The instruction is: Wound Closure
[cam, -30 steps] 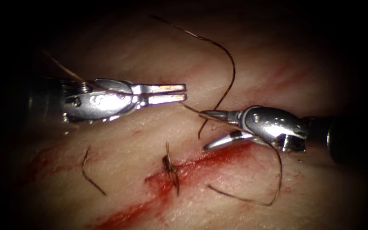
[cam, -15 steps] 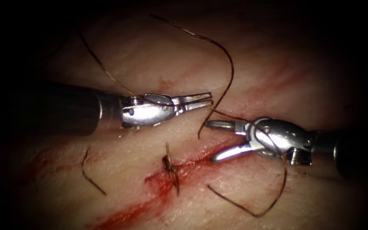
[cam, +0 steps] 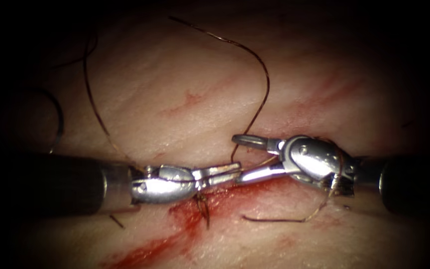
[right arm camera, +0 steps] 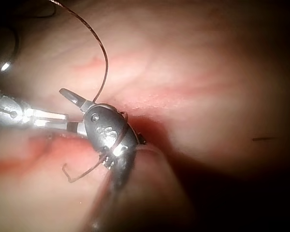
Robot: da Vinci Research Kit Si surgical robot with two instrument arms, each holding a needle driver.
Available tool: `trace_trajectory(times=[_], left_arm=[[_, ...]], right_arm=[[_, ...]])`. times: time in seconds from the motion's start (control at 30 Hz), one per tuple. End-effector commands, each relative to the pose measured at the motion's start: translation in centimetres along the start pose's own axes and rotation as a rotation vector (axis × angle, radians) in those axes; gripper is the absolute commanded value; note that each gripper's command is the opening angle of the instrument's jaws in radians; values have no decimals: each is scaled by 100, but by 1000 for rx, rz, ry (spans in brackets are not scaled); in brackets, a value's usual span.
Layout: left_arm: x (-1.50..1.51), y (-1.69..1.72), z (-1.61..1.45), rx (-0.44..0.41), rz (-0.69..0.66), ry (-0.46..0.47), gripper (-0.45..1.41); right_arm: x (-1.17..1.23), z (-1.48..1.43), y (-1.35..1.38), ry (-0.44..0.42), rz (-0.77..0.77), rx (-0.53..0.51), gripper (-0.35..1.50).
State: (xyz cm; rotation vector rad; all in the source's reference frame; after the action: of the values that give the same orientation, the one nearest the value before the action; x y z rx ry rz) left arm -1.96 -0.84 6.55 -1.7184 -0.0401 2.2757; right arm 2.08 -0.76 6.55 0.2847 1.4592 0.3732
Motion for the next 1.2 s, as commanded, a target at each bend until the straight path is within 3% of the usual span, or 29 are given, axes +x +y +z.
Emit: trace_trajectory(times=[0.03,0.17,0.37,0.6,0.77,1.03,1.2], left_arm=[[-1,9,4,-5,-4,3,-45],[14,36,3,-30,-5,15,-45],[40,45,-2,-49,-20,26,-45],[83,-5,-30,-55,-28,45,-45],[105,-34,-40,-49,-25,64,-45],[118,-62,-30,-37,-44,75,-45],[107,-80,-13,-31,-41,76,-45]], right_arm=[[-6,8,-2,-6,2,-16,111],[-8,12,-1,-52,6,-79,109],[-23,22,-8,-182,-12,-77,109],[-34,37,-32,-239,-24,77,109],[-36,48,-46,-236,-35,144,109],[-32,53,-68,-223,-53,241,106],[-29,51,-69,-188,-56,257,106]])
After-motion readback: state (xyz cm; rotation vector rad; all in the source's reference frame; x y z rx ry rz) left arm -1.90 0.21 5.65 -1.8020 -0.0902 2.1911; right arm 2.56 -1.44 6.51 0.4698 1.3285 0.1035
